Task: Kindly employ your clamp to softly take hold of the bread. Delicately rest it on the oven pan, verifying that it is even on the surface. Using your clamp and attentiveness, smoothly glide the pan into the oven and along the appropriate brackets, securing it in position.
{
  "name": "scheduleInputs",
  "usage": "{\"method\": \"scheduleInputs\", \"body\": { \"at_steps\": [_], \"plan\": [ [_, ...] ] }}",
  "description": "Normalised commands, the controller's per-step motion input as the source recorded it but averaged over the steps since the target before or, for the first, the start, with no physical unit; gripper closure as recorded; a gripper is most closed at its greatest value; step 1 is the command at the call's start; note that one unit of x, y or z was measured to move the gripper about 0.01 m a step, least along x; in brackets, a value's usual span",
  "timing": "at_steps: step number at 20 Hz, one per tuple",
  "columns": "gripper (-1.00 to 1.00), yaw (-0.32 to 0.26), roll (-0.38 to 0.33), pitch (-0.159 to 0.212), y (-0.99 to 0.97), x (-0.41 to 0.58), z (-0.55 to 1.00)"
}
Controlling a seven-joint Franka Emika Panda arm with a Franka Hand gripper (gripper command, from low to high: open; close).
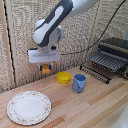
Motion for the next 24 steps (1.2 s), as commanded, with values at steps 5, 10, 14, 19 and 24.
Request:
{"method": "scheduleInputs", "body": {
  "at_steps": [5, 10, 14, 19, 24],
  "plan": [
    [1.0, -0.343, 0.031, 0.067, -0.2, 0.0, 0.73],
    [1.0, -0.342, 0.025, 0.075, -0.21, 0.0, 0.73],
    [1.0, -0.328, 0.008, 0.06, -0.25, 0.011, 0.68],
    [1.0, -0.274, 0.0, 0.015, -0.43, 0.02, 0.58],
    [1.0, -0.228, 0.002, 0.015, -0.58, 0.0, 0.46]
  ]
}}
